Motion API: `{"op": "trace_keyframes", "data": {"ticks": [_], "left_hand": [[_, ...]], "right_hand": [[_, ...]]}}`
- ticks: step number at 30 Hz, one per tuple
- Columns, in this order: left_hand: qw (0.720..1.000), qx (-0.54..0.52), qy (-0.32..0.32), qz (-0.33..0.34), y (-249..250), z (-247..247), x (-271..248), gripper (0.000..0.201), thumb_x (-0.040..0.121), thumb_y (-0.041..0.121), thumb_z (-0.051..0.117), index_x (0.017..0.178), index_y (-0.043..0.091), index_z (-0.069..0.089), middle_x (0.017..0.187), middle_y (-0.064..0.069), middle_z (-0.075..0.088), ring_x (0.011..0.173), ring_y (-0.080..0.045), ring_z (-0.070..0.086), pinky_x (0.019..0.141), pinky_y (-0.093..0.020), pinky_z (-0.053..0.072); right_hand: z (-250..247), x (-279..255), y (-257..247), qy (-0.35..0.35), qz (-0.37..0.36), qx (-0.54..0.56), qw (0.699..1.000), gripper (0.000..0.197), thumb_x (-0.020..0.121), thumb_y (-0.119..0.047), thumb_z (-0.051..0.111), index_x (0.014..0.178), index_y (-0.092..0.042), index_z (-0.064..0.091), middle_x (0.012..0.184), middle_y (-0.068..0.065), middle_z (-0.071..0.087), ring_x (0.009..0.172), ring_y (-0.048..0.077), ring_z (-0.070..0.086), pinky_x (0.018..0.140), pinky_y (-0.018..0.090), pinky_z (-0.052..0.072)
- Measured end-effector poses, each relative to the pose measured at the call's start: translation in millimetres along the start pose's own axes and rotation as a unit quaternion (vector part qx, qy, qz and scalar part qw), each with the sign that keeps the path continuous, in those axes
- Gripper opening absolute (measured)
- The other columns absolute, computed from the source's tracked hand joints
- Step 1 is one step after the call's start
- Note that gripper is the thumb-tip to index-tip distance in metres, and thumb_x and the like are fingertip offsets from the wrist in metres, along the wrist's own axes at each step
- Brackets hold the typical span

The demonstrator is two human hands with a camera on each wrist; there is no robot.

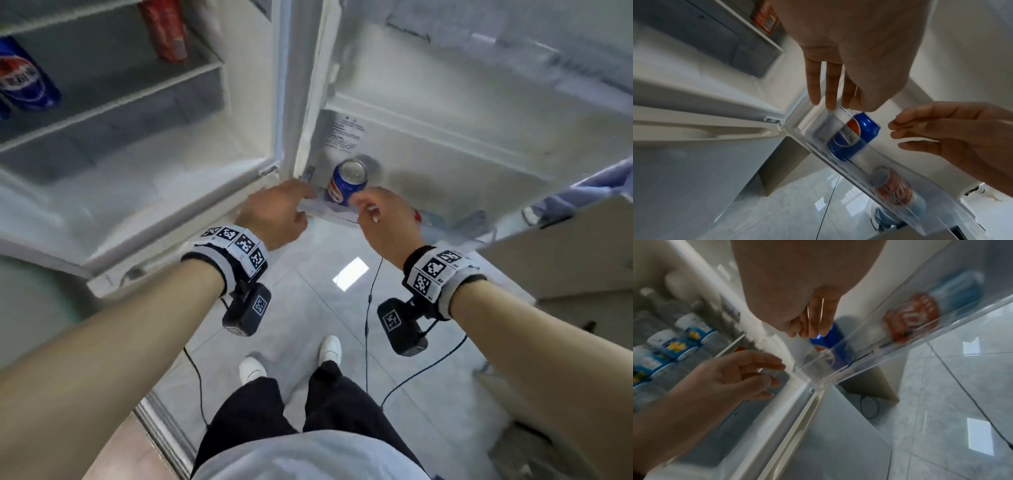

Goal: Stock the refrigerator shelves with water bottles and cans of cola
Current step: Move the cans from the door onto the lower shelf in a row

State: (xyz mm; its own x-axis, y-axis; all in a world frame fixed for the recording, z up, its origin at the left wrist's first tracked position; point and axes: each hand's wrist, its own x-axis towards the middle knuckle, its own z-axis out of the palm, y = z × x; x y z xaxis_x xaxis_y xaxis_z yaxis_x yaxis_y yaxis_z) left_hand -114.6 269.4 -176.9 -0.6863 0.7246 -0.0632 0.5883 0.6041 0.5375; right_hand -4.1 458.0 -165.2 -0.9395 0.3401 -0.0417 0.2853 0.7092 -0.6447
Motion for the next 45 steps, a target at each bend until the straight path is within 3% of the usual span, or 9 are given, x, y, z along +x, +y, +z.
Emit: {"op": "trace_keyframes", "data": {"ticks": [5,7,11,18,23,28,31,39,45], "left_hand": [[0.998,-0.053,0.045,-0.002,32,16,26,0.049,0.089,0.021,0.065,0.135,0.015,0.049,0.126,-0.008,0.062,0.109,-0.026,0.062,0.091,-0.036,0.051],[0.995,-0.075,0.068,-0.008,39,21,35,0.051,0.088,0.019,0.067,0.135,0.011,0.048,0.126,-0.011,0.061,0.111,-0.027,0.060,0.093,-0.035,0.049],[0.994,-0.074,0.076,-0.025,51,27,50,0.056,0.087,0.018,0.066,0.138,0.010,0.044,0.133,-0.010,0.055,0.119,-0.026,0.055,0.100,-0.039,0.047],[0.994,-0.063,0.058,-0.066,50,29,67,0.055,0.089,0.011,0.059,0.141,0.013,0.040,0.138,-0.007,0.050,0.118,-0.025,0.058,0.100,-0.046,0.049],[0.993,-0.057,0.024,-0.096,54,34,85,0.058,0.091,0.010,0.057,0.144,0.015,0.034,0.144,-0.010,0.046,0.118,-0.029,0.058,0.101,-0.039,0.046],[0.993,-0.064,-0.017,-0.100,59,45,103,0.077,0.080,0.024,0.077,0.144,0.015,0.034,0.140,-0.009,0.049,0.123,-0.030,0.053,0.104,-0.037,0.044],[0.989,-0.073,-0.023,-0.129,60,55,110,0.086,0.078,0.031,0.080,0.146,0.016,0.032,0.139,-0.010,0.049,0.123,-0.030,0.053,0.105,-0.041,0.045],[0.980,-0.079,0.005,-0.180,59,59,114,0.078,0.072,0.033,0.085,0.134,0.010,0.042,0.125,-0.009,0.061,0.113,-0.029,0.059,0.095,-0.036,0.050],[0.972,-0.159,0.101,-0.141,74,43,100,0.069,0.068,0.029,0.087,0.124,0.015,0.051,0.108,0.006,0.059,0.101,-0.015,0.059,0.088,-0.027,0.048]], "right_hand": [[-65,13,59,0.031,0.075,-0.043,0.996,0.028,0.092,-0.003,0.051,0.113,-0.011,0.068,0.119,0.004,0.068,0.105,0.014,0.062,0.091,0.025,0.052],[-88,19,81,-0.028,0.089,-0.103,0.990,0.028,0.095,-0.008,0.053,0.119,-0.012,0.065,0.124,0.004,0.066,0.112,0.017,0.060,0.098,0.027,0.047],[-105,37,105,-0.200,0.092,-0.178,0.959,0.025,0.095,-0.016,0.060,0.119,-0.015,0.067,0.120,0.002,0.067,0.109,0.022,0.060,0.085,0.026,0.038],[-92,66,118,-0.288,0.045,-0.214,0.932,0.024,0.092,-0.015,0.064,0.115,-0.013,0.068,0.107,0.005,0.069,0.094,0.023,0.059,0.081,0.031,0.044],[-90,76,132,-0.267,0.052,-0.188,0.944,0.031,0.100,-0.022,0.055,0.128,-0.012,0.062,0.117,0.009,0.068,0.098,0.023,0.061,0.083,0.030,0.041],[-85,80,137,-0.292,0.066,-0.178,0.937,0.051,0.088,-0.031,0.073,0.132,-0.010,0.059,0.111,0.007,0.065,0.093,0.017,0.053,0.084,0.027,0.037],[-78,81,137,-0.306,0.055,-0.210,0.927,0.056,0.083,-0.034,0.077,0.131,-0.011,0.057,0.108,0.006,0.063,0.098,0.025,0.059,0.087,0.032,0.044],[-71,81,135,-0.261,0.062,-0.226,0.937,0.064,0.078,-0.047,0.077,0.130,-0.018,0.053,0.118,0.006,0.064,0.107,0.029,0.061,0.096,0.042,0.051],[-94,84,131,-0.172,0.092,-0.107,0.975,0.054,0.072,-0.053,0.077,0.115,-0.022,0.065,0.102,-0.001,0.071,0.094,0.019,0.067,0.093,0.043,0.055]]}}
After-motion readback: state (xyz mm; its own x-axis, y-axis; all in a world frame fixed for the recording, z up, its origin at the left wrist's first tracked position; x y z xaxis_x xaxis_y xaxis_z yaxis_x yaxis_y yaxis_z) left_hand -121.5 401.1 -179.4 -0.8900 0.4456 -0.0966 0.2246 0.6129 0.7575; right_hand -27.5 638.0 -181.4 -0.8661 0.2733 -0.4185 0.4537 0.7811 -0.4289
